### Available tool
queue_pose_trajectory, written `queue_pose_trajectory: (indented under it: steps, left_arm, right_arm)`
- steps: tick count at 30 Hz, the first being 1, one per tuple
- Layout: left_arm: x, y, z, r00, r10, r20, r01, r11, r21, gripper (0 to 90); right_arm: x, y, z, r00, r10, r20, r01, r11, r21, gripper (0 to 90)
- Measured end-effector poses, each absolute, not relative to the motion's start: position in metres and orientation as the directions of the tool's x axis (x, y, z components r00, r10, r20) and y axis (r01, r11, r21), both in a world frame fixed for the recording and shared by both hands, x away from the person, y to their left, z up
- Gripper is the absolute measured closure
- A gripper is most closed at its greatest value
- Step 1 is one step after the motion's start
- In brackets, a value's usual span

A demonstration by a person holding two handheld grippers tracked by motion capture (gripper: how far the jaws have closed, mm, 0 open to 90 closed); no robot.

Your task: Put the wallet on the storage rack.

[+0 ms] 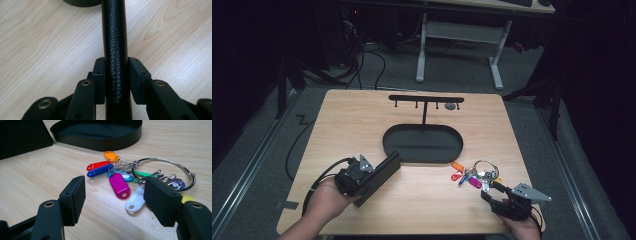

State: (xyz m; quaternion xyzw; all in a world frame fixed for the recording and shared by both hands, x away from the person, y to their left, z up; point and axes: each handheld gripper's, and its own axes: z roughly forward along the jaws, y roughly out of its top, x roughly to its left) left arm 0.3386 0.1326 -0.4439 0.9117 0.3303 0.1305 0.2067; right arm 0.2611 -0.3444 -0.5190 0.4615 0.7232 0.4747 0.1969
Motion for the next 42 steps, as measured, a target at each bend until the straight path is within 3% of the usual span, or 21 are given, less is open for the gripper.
queue_pose_trajectory:
  steps: [5,20,28,42]
  left_arm:
    - [0.338,0.133,-0.444,0.755,0.645,0.115,0.532,-0.706,0.467,72.7]
    - [0.317,0.122,-0.421,0.806,0.49,0.331,0.278,-0.808,0.519,73.7]
    - [0.315,0.108,-0.412,0.798,0.415,0.437,0.169,-0.85,0.5,73.8]
    - [0.323,0.082,-0.409,0.749,0.333,0.573,0.062,-0.896,0.44,73.9]
  right_arm:
    - [0.261,-0.343,-0.519,-0.503,0.851,0.152,0.481,0.129,0.867,34.5]
    - [0.261,-0.343,-0.52,-0.498,0.854,0.154,0.484,0.126,0.866,34.9]
    - [0.26,-0.344,-0.519,-0.495,0.854,0.158,0.482,0.119,0.868,35.0]
    - [0.259,-0.346,-0.519,-0.492,0.856,0.159,0.481,0.114,0.869,35.0]
